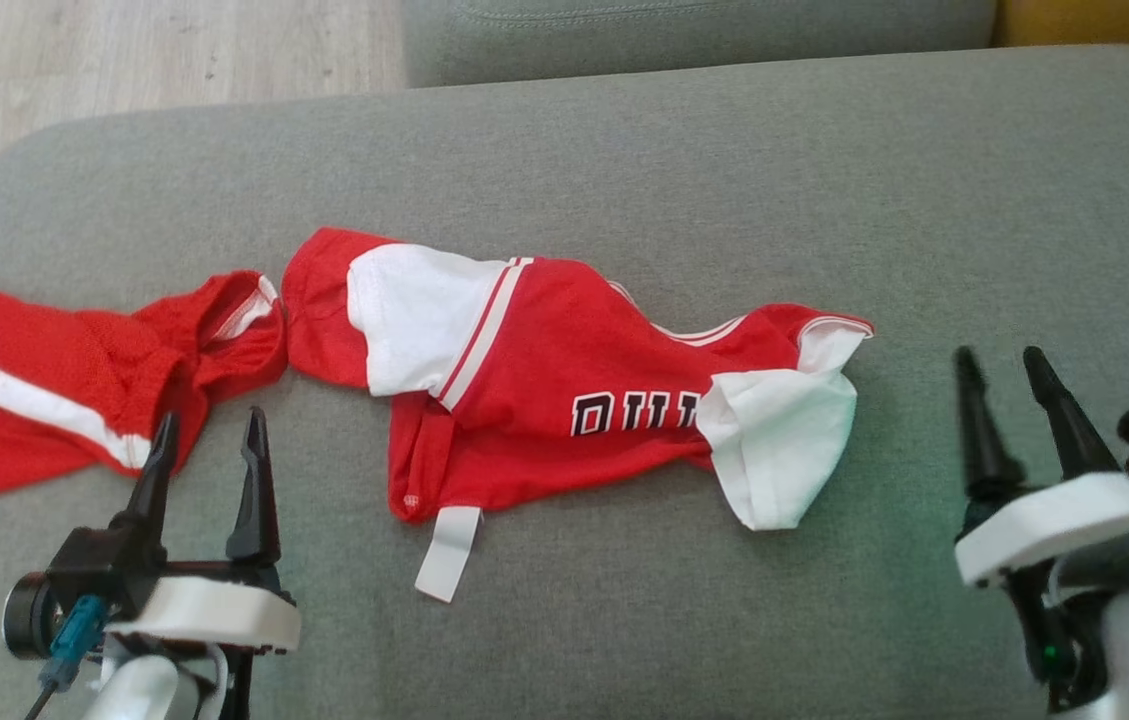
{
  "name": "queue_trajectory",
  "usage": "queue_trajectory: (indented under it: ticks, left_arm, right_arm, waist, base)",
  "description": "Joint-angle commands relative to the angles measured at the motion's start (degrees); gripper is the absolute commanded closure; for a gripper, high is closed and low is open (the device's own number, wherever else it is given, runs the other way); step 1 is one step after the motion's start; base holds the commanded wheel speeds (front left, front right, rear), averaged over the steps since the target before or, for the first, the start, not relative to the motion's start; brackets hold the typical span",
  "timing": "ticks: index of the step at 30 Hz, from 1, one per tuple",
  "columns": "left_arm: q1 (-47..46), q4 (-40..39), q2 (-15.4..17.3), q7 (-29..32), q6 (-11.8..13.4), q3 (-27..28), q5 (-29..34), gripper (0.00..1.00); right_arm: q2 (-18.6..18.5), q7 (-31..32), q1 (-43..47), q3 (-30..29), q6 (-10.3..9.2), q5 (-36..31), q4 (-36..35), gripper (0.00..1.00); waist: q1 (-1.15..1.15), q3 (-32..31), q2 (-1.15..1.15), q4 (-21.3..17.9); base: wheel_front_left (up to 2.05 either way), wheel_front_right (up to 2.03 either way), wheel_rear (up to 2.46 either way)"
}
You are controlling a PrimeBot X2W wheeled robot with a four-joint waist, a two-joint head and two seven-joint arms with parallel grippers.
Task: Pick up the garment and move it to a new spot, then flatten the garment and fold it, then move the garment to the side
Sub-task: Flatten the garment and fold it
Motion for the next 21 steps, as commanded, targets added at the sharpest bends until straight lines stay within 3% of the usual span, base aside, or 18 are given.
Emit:
queue_trajectory:
  ticks: [1, 9, 21]
  left_arm:
    - [-2.2, -1.3, 1.1, -0.6, 0.2, 2.0, 0.1, 0.0]
    - [-0.9, -1.8, 1.5, -0.6, 1.1, 2.4, -0.3, 0.0]
    - [0.7, -3.2, 2.2, 0.6, 2.4, 2.3, -0.6, 0.0]
  right_arm:
    - [-1.1, -1.4, -0.2, 1.9, -0.04, -0.5, -2.4, 0.0]
    - [-3.6, -6.7, 1.8, 7.2, -0.04, -2.3, -7.6, 0.0]
    - [-2.8, -2.4, 6.1, 10.5, -0.04, -4.4, -12.0, 0.0]
  waist:
    - [0.0, -0.2, 0.0, -0.2]
    - [0.0, -0.9, 0.0, -1.4]
    - [0.0, -1.4, 0.0, -2.0]
  base:
    - [0.0, 0.0, 0.0]
    - [0.0, 0.0, 0.0]
    - [0.0, 0.0, 0.0]
